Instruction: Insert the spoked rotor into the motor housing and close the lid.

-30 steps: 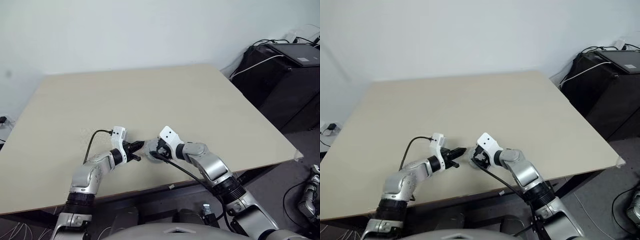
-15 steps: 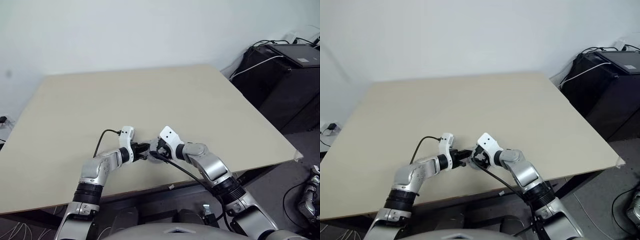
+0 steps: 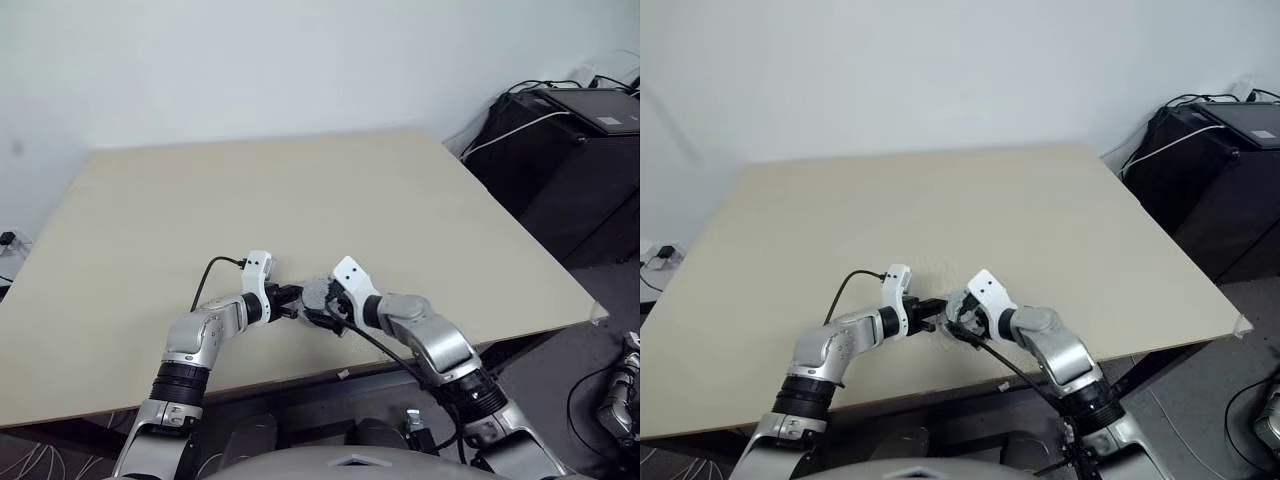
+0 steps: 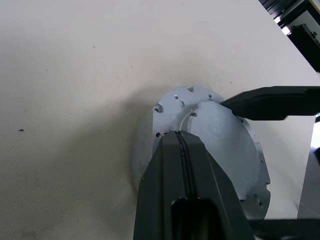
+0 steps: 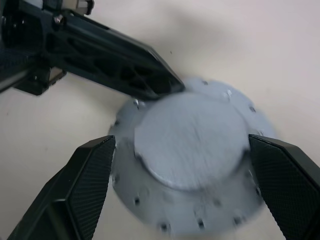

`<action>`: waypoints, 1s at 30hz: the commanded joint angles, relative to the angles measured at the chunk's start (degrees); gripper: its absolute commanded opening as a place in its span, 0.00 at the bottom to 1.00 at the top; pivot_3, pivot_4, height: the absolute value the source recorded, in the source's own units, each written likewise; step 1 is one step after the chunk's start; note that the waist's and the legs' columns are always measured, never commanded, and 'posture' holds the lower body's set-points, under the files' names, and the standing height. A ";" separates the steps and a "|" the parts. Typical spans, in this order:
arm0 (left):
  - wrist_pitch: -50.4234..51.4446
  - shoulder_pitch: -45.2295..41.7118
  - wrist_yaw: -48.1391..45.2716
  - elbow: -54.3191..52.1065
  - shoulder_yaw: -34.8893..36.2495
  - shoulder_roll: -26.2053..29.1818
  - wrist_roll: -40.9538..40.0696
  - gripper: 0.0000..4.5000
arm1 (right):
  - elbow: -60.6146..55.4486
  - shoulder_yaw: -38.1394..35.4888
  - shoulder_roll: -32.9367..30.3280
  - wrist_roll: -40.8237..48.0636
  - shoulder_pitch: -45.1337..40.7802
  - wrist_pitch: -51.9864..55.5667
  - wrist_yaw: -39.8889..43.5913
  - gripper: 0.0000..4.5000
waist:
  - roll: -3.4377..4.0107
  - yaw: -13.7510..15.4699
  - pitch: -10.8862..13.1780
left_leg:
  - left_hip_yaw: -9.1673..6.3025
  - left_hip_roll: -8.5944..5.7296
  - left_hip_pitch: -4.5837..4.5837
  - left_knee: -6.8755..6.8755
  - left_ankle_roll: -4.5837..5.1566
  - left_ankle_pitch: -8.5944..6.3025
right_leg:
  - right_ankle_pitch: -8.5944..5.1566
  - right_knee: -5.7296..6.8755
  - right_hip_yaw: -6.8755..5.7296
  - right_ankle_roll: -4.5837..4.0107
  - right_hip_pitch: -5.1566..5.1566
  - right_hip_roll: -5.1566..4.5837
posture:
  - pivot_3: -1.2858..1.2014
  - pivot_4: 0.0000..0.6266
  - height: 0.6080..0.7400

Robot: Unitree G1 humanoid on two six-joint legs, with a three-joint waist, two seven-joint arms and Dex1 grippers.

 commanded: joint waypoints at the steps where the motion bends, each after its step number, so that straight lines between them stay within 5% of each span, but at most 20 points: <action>1: 0.51 -0.18 -0.21 0.83 -1.50 -0.14 0.78 0.00 | -6.52 -3.97 -1.29 2.28 0.06 1.41 -0.16 0.99 | -0.03 0.00 0.05 | 0.00 0.00 0.00 0.00 0.00 0.00 | 0.00 0.00 0.01 0.00 0.00 0.00 | 0.52 0.00 1.00; 9: 0.20 -0.46 -0.96 0.76 -1.92 -0.16 1.00 0.00 | -10.45 -11.56 0.98 7.14 5.41 5.25 -4.50 0.99 | -0.10 0.43 0.11 | -0.04 0.00 -0.04 -0.07 0.01 -0.01 | -0.01 -0.08 -0.01 -0.01 -0.02 0.00 | 0.52 0.00 1.00; 20: -0.10 -0.09 -1.35 0.44 -2.17 -0.04 0.92 0.00 | -3.35 -29.44 20.46 19.76 5.67 16.88 -18.25 0.99 | 0.06 0.49 0.22 | -0.03 -0.03 -0.07 -0.20 0.00 0.00 | -0.01 -0.10 0.02 -0.01 -0.07 -0.03 | 0.52 0.00 1.00; 30: -0.12 0.75 -1.24 -0.44 -1.95 0.03 0.81 0.00 | 0.64 -36.21 23.96 27.32 1.92 23.48 -25.34 0.99 | 0.34 0.37 0.35 | -0.03 -0.21 -0.04 -0.43 -0.01 0.01 | -0.01 -0.11 0.00 -0.01 -0.15 -0.15 | 0.52 0.00 1.00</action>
